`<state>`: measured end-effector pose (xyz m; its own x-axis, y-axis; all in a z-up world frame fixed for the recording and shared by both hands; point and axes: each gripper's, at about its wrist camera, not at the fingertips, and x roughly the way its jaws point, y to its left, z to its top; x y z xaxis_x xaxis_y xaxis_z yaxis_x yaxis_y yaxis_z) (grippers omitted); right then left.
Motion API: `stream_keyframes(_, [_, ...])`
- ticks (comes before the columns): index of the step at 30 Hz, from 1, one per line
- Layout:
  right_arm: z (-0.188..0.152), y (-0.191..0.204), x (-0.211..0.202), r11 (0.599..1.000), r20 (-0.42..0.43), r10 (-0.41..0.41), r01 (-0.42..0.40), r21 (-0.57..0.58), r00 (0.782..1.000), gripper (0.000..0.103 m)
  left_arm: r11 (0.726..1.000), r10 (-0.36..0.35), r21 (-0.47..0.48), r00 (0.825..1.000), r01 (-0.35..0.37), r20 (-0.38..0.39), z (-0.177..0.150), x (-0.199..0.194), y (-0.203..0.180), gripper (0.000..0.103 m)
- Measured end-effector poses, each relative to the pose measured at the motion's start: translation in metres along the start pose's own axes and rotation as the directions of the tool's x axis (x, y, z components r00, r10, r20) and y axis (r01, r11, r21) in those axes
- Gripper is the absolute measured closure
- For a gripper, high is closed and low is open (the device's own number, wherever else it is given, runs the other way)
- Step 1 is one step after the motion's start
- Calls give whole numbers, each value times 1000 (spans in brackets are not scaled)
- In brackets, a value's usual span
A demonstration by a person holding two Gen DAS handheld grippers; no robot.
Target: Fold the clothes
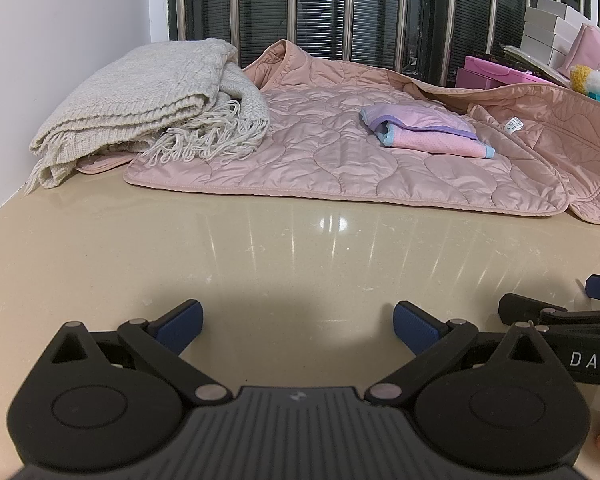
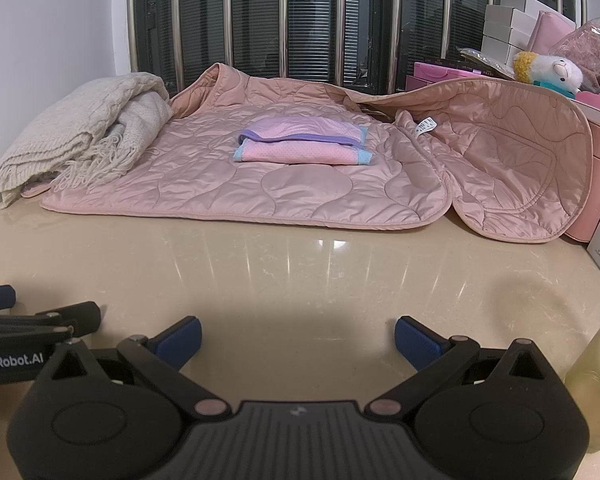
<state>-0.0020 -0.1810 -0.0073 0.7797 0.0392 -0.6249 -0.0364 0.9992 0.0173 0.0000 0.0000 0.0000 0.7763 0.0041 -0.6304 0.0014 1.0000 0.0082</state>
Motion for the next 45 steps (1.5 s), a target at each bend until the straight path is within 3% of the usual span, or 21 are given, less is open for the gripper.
stream_keyframes(30, [0, -2, 1, 1000, -6, 3, -3, -7, 1000, 0, 1000, 21, -9, 1000, -21, 5, -1, -2, -4, 1])
stream_keyframes(34, [12, -6, 3, 1000, -17, -3, 3, -10, 1000, 3, 997, 43, 62, 999, -44, 16, 5, -1, -13, 1])
stream_keyframes(36, [29, -16, -3, 999, 38, -4, 3, 32, 999, 4, 994, 52, 98, 997, -58, 59, 16, -5, -17, 1])
stream_keyframes(38, [54, -30, -5, 996, 91, 14, -22, 87, 996, 4, 998, -2, 57, 994, -4, 110, 37, -10, -15, 1])
stream_keyframes(42, [110, -68, 26, 960, 132, 115, -144, 240, 985, 7, 987, -132, -71, 981, 143, 141, 114, 7, -15, 1])
stream_keyframes(44, [134, -91, 50, 905, 131, 168, -205, 373, 977, 18, 943, -247, -197, 961, 269, 125, 146, 35, -10, 4])
stream_keyframes(45, [144, -101, 64, 873, 122, 189, -224, 433, 974, 26, 908, -303, -269, 947, 321, 107, 160, 52, -8, 15])
